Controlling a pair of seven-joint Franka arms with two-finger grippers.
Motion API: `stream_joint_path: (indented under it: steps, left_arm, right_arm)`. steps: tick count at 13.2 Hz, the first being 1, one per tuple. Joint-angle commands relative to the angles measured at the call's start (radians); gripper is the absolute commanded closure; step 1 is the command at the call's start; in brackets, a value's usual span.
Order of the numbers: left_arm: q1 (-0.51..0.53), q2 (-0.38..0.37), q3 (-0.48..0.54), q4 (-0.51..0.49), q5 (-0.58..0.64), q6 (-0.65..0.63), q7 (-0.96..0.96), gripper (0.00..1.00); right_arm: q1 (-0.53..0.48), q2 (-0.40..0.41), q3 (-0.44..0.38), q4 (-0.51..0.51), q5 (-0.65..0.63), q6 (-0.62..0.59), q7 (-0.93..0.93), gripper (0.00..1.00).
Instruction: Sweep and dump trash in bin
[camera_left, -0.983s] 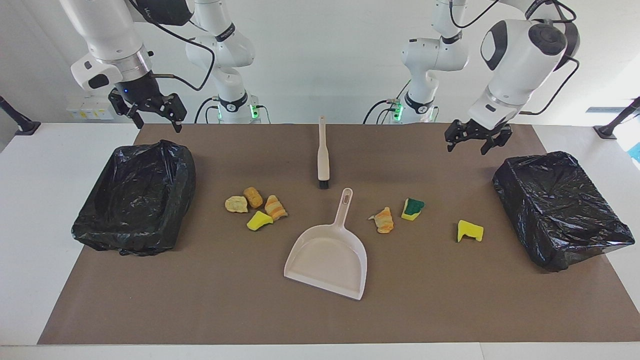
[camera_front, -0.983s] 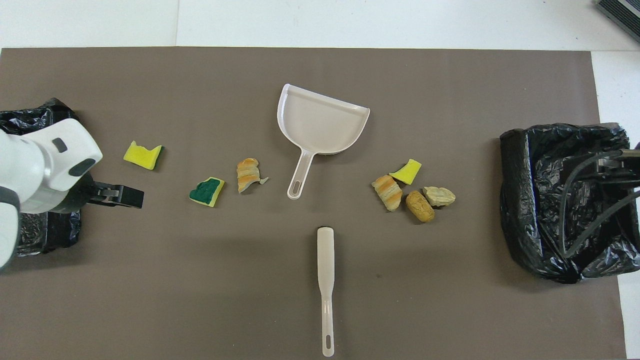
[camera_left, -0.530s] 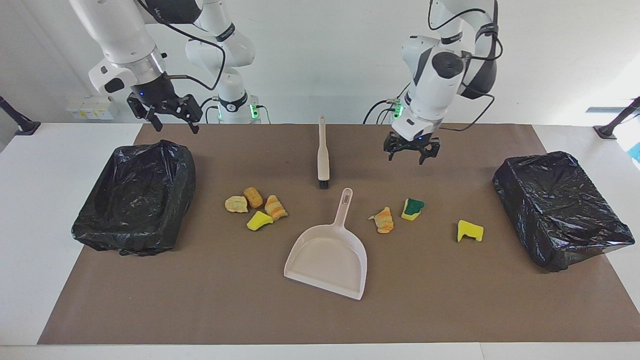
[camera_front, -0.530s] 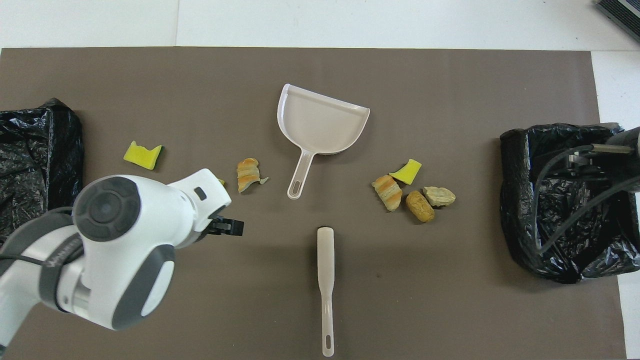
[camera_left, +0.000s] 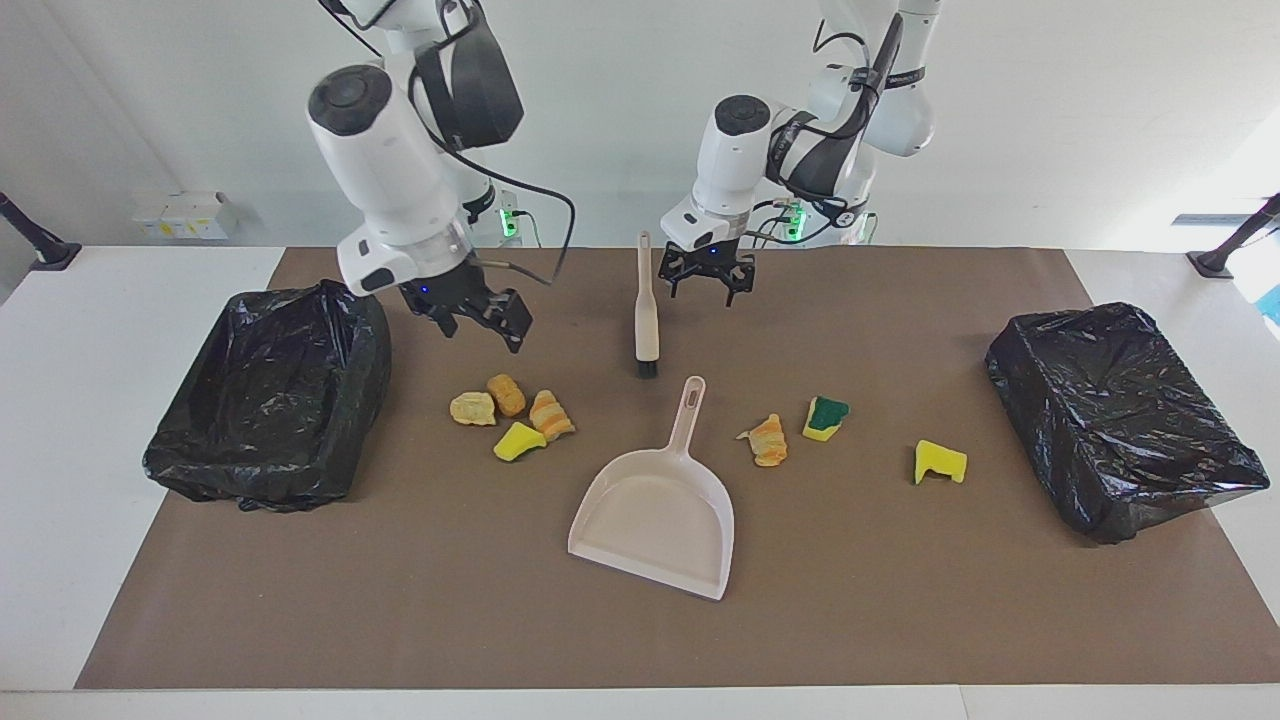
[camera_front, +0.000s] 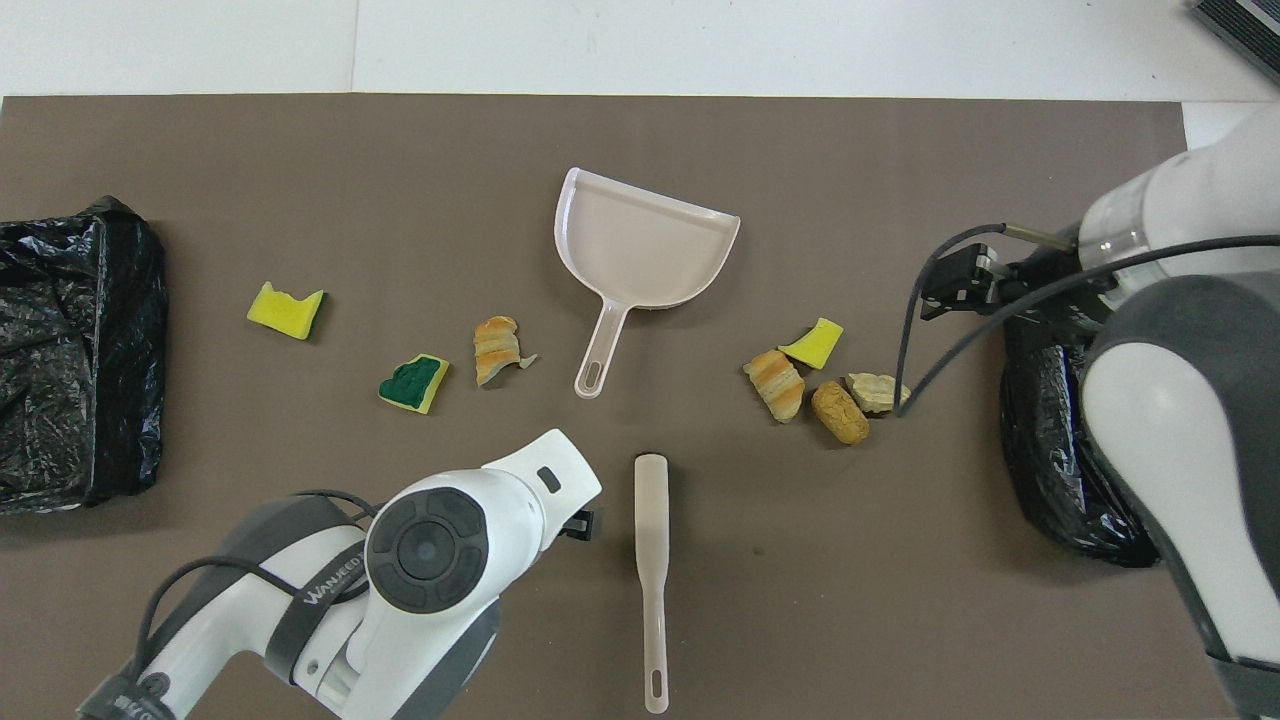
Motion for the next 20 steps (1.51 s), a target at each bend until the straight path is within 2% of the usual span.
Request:
stream_joint_path:
  steps: [1, 3, 6, 9, 10, 12, 13, 14, 15, 19, 20]
  left_arm:
    - [-0.12, 0.029, 0.019, -0.03, 0.009, 0.066, -0.106, 0.0]
    - [-0.166, 0.038, 0.017, -0.031, 0.009, 0.067, -0.126, 0.0]
    - [-0.229, 0.035, 0.017, -0.053, 0.009, 0.073, -0.177, 0.0]
    - [-0.232, 0.052, 0.017, -0.058, 0.009, 0.096, -0.195, 0.0]
    - [-0.241, 0.064, 0.017, -0.058, 0.009, 0.098, -0.195, 0.07]
    - [-0.243, 0.067, 0.017, -0.058, 0.009, 0.099, -0.197, 0.31]
    - [-0.243, 0.067, 0.017, -0.056, 0.009, 0.098, -0.198, 0.36]
    - [-0.243, 0.067, 0.017, -0.056, 0.009, 0.095, -0.198, 0.55]
    - [-0.24, 0.067, 0.019, -0.056, 0.009, 0.09, -0.198, 0.62]
    - [-0.228, 0.067, 0.019, -0.055, 0.01, 0.081, -0.2, 0.63]
    - [-0.228, 0.067, 0.019, -0.055, 0.01, 0.073, -0.204, 0.75]
  right_arm:
    - [0.06, 0.137, -0.002, 0.148, 0.047, 0.032, 0.142, 0.0]
    - [0.071, 0.179, 0.012, 0.172, 0.093, 0.055, 0.185, 0.0]
    - [0.17, 0.236, 0.023, 0.172, 0.092, 0.117, 0.269, 0.0]
    - [0.215, 0.291, 0.029, 0.172, 0.092, 0.163, 0.295, 0.0]
    - [0.252, 0.315, 0.027, 0.17, 0.085, 0.192, 0.295, 0.0]
    - [0.275, 0.355, 0.029, 0.163, 0.052, 0.219, 0.279, 0.0]
    - [0.277, 0.362, 0.029, 0.158, 0.044, 0.245, 0.271, 0.0]
    - [0.277, 0.362, 0.03, 0.147, 0.047, 0.278, 0.266, 0.0]
    - [0.284, 0.372, 0.03, 0.143, 0.044, 0.284, 0.266, 0.0]
    - [0.303, 0.386, 0.03, 0.124, 0.019, 0.287, 0.229, 0.0]
    - [0.303, 0.386, 0.029, 0.124, 0.018, 0.289, 0.228, 0.06]
